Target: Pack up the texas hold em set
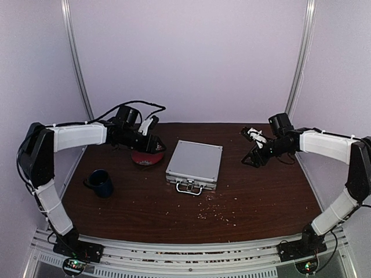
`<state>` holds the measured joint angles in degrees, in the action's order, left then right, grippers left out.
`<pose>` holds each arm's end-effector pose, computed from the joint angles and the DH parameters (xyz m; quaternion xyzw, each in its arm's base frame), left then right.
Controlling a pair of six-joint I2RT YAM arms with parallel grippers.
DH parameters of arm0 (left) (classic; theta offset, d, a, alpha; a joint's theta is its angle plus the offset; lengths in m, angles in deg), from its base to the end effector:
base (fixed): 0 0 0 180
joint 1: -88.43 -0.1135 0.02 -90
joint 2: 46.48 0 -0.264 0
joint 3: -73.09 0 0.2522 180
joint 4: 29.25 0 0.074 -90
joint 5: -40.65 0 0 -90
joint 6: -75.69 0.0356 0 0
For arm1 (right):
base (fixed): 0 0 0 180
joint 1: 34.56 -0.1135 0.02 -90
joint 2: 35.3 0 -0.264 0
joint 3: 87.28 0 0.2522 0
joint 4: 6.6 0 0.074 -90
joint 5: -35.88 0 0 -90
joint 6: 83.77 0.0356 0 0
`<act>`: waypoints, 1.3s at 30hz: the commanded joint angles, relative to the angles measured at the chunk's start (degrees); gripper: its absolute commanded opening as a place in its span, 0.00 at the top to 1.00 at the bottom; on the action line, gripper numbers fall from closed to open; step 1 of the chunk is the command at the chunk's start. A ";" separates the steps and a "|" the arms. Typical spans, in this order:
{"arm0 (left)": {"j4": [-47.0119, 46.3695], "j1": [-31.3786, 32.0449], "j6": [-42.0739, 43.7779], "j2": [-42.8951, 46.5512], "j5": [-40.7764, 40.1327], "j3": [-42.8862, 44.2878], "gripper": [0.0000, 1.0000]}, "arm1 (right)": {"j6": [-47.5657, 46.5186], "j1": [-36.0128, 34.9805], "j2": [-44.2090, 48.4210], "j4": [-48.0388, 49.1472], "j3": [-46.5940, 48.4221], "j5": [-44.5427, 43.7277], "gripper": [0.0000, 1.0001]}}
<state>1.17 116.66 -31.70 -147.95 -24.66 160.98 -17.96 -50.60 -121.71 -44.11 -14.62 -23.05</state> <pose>0.3402 -0.1995 0.2391 0.1681 0.8873 -0.3294 0.2756 0.2965 0.1044 0.2355 -0.3960 0.8229 0.2293 0.3367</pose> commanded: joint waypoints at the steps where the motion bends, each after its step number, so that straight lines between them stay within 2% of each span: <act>1: -6.39 0.26 -2.31 -5.93 2.27 1.84 0.40 | 0.71 -0.05 -2.65 -0.40 2.10 4.26 0.37; 7: -6.52 2.33 -2.32 -12.94 2.81 6.60 0.40 | 5.20 -0.13 -8.38 -1.50 7.82 10.88 0.35; 15: -4.45 5.30 -0.49 -17.86 0.01 9.83 0.41 | 9.46 -0.57 -24.73 -3.37 28.37 11.37 0.35; 20: -4.52 7.01 -0.06 -19.50 -1.36 9.84 0.43 | 10.28 -2.25 -38.42 -8.72 42.87 12.55 0.35; 23: -4.86 7.85 0.16 -20.41 -1.70 9.77 0.45 | 10.71 -3.11 -42.62 -9.58 47.51 13.21 0.36; 32: -9.42 8.72 -0.10 -20.67 -0.77 8.50 0.47 | 2.60 -4.97 -44.65 -18.58 47.47 18.58 0.41; 39: -11.80 10.23 0.73 -20.87 2.90 7.90 0.48 | -2.71 -7.64 -34.80 -20.99 33.44 18.18 0.46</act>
<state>-4.73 123.07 -32.84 -166.46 -25.95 169.81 -16.41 -53.66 -162.76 -55.74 27.01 -10.20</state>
